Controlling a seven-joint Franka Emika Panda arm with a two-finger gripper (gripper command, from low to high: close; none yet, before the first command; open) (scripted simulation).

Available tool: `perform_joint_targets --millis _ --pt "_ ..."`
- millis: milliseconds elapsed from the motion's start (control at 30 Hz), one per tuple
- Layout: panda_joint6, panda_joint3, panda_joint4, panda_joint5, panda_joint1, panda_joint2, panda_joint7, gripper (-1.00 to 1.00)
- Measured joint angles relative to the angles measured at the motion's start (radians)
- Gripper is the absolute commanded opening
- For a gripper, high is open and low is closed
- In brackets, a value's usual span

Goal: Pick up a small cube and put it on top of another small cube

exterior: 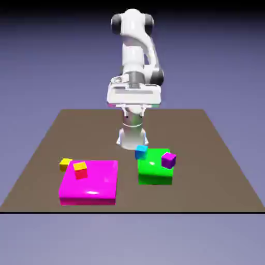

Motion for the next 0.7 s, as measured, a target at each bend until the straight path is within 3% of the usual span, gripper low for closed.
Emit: perform_joint_targets --millis 700 --pt "-0.551 -0.684 0.287 0.551 -0.149 0.761 0.291 0.0"
